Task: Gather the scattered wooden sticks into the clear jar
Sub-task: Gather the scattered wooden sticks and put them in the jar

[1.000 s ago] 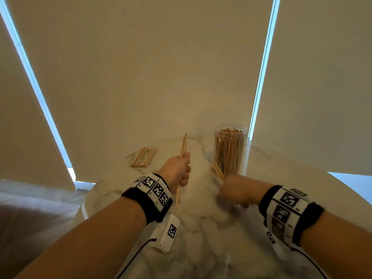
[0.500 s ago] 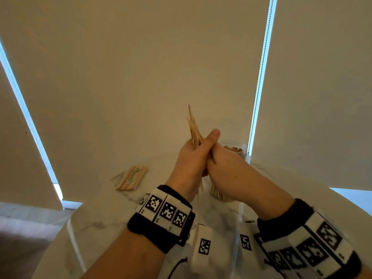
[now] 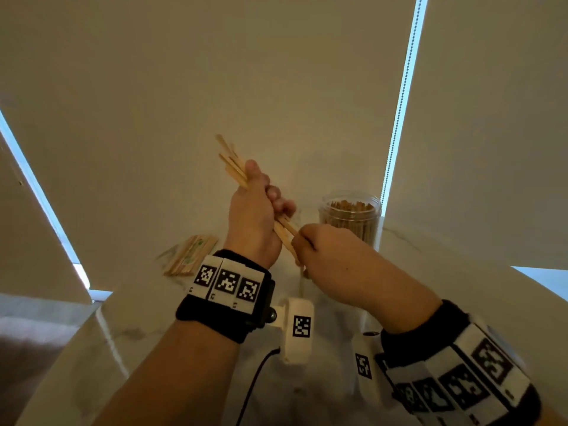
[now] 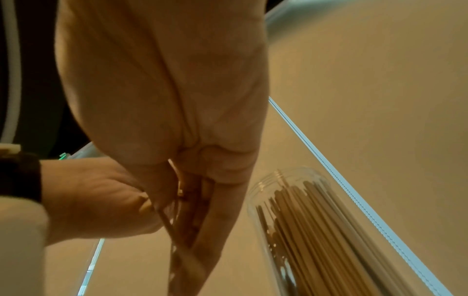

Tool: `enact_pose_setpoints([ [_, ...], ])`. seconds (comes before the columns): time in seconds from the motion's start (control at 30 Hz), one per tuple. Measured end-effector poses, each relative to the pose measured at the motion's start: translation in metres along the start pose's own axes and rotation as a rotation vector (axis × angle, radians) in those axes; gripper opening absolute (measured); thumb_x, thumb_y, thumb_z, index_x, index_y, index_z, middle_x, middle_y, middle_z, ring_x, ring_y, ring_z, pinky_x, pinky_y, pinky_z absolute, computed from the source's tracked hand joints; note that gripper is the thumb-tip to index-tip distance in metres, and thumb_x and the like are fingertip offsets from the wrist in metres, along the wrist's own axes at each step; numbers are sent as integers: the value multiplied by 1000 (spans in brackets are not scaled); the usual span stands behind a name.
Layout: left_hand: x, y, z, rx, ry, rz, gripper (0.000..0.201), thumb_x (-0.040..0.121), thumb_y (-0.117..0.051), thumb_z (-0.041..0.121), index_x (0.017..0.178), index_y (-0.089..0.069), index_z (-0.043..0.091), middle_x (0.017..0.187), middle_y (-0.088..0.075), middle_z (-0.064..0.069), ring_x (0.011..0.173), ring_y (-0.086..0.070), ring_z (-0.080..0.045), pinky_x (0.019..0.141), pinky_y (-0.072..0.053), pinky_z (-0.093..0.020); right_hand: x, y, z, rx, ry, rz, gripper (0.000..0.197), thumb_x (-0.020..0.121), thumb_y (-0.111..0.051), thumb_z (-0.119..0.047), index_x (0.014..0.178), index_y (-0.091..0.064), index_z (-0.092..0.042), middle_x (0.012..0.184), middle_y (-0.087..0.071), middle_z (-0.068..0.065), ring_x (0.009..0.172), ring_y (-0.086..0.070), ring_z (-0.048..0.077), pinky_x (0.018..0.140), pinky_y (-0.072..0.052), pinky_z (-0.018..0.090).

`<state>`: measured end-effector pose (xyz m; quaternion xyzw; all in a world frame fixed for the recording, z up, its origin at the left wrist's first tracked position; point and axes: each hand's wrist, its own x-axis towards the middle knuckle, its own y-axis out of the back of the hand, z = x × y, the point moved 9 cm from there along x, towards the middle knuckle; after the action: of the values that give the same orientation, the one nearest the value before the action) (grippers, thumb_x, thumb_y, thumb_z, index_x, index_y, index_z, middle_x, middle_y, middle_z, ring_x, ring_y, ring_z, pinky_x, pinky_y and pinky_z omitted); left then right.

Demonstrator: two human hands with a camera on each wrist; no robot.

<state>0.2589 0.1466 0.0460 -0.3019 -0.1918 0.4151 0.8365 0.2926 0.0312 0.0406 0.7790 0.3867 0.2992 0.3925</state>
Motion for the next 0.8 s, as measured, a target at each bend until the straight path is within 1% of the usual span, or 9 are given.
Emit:
enact_pose_setpoints([
  [0.03, 0, 1, 6, -5, -48, 10, 40, 106, -47, 48, 80, -46, 17, 55, -40, 4, 41, -35, -8, 40, -39, -22, 0, -4, 0, 116, -18, -53, 34, 104, -37, -39, 98, -62, -15, 89, -70, 4, 74, -71, 20, 77, -59, 45],
  [0.1, -3, 1, 17, 41, -143, 19, 41, 102, -50, 53, 81, -43, 18, 55, -33, 6, 43, -25, -7, 37, -26, -22, -3, -9, -3, 273, -35, -164, 40, 103, -37, -48, 105, -61, -16, 90, -73, 1, 73, -73, 15, 77, -61, 38],
  [0.17, -7, -3, 22, 62, -194, 4, 41, 101, -53, 53, 83, -40, 19, 58, -29, 7, 46, -22, -8, 38, -22, -23, -5, -8, -4, 252, 9, -224, 29, 102, -45, -42, 109, -60, -18, 89, -73, -2, 72, -72, 11, 73, -61, 30],
  [0.23, -11, -9, 22, 48, -202, -35, 37, 104, -51, 48, 85, -39, 18, 57, -30, 7, 46, -22, -8, 38, -23, -22, -6, -5, -1, 219, 39, -243, 15, 101, -52, -25, 110, -62, -17, 86, -72, -1, 71, -69, 8, 72, -60, 25],
  [0.3, -12, -13, 23, 58, -209, -58, 35, 106, -47, 44, 86, -40, 17, 58, -31, 7, 45, -23, -7, 38, -23, -21, -5, -2, 4, 258, 36, -239, 12, 98, -57, -17, 105, -67, -15, 83, -72, -1, 70, -68, 7, 69, -57, 20],
  [0.5, -6, -8, 44, 92, -233, -103, 34, 107, -45, 46, 85, -43, 19, 61, -33, 6, 47, -23, -7, 40, -23, -21, -4, 6, 0, 301, 70, -149, 10, 95, -65, -24, 94, -74, -20, 81, -76, -9, 68, -72, 6, 73, -60, 24],
  [0.6, -9, -14, 39, 76, -174, -153, 36, 107, -44, 46, 83, -45, 20, 60, -33, 6, 46, -23, -7, 38, -25, -20, 0, 6, -8, 385, 82, -40, 13, 96, -63, -20, 92, -74, -15, 78, -77, -5, 69, -74, 11, 72, -62, 29],
  [0.73, -7, -6, 43, -37, -164, -81, 35, 105, -52, 42, 79, -45, 20, 58, -34, 7, 45, -25, -6, 37, -26, -20, 2, 4, -12, 554, 80, 70, 14, 97, -60, -16, 93, -72, -11, 78, -76, 3, 69, -74, 15, 69, -62, 26],
  [0.8, -5, -4, 45, -5, -166, -78, 36, 107, -49, 42, 79, -44, 20, 57, -32, 7, 44, -23, -7, 37, -23, -21, 2, 3, -15, 585, 91, 81, 16, 98, -60, -20, 94, -72, -10, 78, -76, 1, 71, -74, 14, 72, -62, 29],
])
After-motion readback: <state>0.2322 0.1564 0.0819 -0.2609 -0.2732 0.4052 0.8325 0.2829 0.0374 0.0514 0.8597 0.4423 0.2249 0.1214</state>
